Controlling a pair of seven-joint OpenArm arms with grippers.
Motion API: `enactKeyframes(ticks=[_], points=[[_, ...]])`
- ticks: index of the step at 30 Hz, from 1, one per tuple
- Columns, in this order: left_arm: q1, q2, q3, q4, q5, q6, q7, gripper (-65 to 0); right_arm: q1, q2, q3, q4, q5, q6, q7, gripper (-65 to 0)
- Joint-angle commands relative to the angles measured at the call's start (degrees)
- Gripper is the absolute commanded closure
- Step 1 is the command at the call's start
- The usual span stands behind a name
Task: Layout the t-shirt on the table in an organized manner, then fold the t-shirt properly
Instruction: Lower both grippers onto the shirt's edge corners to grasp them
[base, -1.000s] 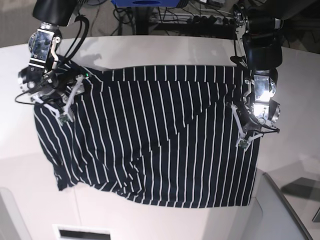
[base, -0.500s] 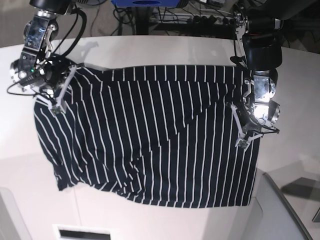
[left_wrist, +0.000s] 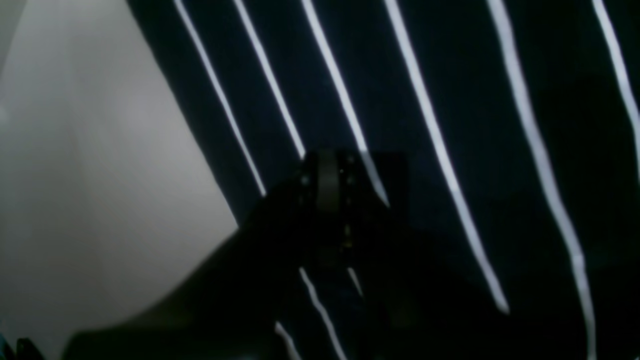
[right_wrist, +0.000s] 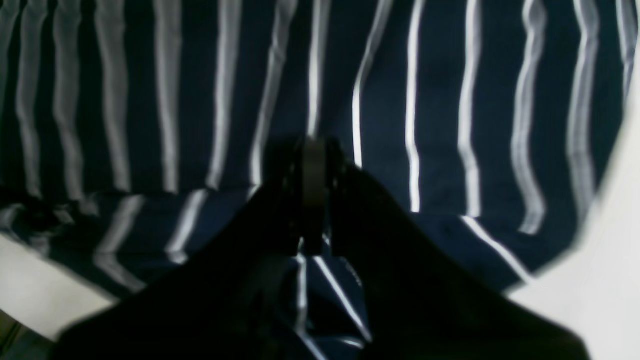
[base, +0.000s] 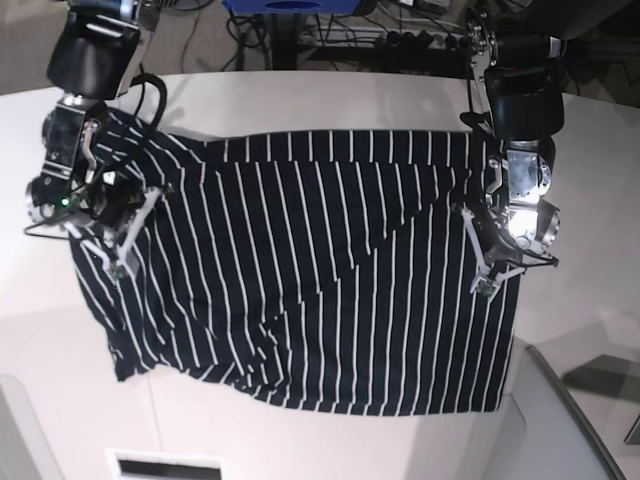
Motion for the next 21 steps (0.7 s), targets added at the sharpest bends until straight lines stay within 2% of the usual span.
enactKeyframes(ticks=[1, 6, 16, 21], points=[[-0.9, -0.6, -0.1, 0.6, 0.3, 0.2, 0.1, 0.0, 1.6, 0.9, 0.2, -0.6, 0.4, 0.1, 1.5, -0.8], [-0.8, -1.0, -0.1, 0.6, 0.3, 0.2, 0.2, 0.0, 0.4, 1.6, 0.2, -2.0, 0.4, 0.1, 0.8, -0.8], [-0.3, -1.1, -0.2, 0.5, 0.3, 0.3, 0.3, 0.0, -9.9, 0.4, 0.1, 12.1, 0.6, 0.1, -6.2, -0.8], [-0.3, -1.1, -0.2, 0.5, 0.3, 0.3, 0.3, 0.0, -11.4, 0.4, 0.1, 14.1, 0.6, 0.1, -6.9, -0.8]])
